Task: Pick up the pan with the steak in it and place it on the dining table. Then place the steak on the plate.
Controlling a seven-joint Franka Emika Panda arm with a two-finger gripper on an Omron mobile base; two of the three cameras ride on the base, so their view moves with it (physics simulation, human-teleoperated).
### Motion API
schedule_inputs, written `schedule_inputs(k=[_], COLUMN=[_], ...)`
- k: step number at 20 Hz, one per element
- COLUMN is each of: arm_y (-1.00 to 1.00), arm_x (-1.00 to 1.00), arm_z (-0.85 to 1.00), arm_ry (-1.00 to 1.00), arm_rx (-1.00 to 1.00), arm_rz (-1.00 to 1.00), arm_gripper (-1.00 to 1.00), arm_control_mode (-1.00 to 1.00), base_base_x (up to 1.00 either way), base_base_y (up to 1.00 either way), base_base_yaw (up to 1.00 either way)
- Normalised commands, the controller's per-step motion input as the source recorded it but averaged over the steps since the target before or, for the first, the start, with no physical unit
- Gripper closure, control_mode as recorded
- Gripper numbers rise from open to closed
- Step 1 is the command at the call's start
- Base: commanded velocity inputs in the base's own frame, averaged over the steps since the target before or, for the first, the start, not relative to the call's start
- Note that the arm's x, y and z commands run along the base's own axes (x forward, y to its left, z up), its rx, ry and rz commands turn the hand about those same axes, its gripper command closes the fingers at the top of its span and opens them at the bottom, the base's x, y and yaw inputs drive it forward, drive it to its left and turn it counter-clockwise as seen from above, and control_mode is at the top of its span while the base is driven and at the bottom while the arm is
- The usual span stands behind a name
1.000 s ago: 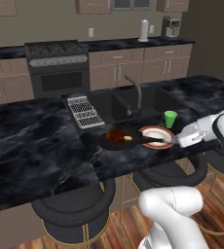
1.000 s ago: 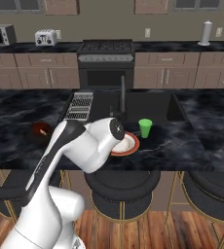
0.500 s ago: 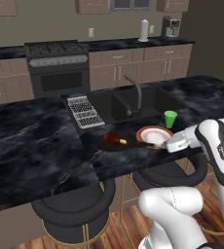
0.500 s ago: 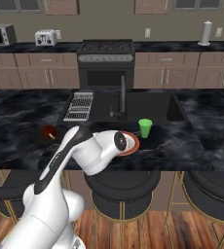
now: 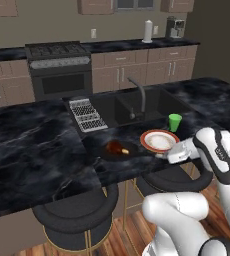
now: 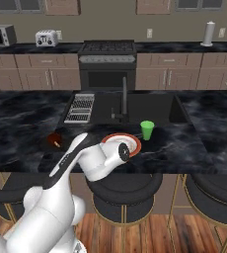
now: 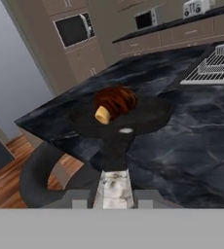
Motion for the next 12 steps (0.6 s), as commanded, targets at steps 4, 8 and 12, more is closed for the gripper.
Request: schedule_inputs(k=[4,8,12], arm_y=[-0.04,-0.18,-0.24], arm_x=[0.05,0.25,0.25], arm_z=[-0.12,-0.11,-0.16], arm_ry=[0.0,0.0,0.0], arm_rx=[0.0,0.03,0.01], arm_rz=[0.0,0.0,-0.03], arm_gripper=[1.0,1.0,1.0], arm_control_mode=[-1.0,-1.0,-1.0], base_base_x=[0.0,0.0,0.0], base_base_y=[0.0,0.0,0.0], base_base_yaw=[0.0,0.0,0.0])
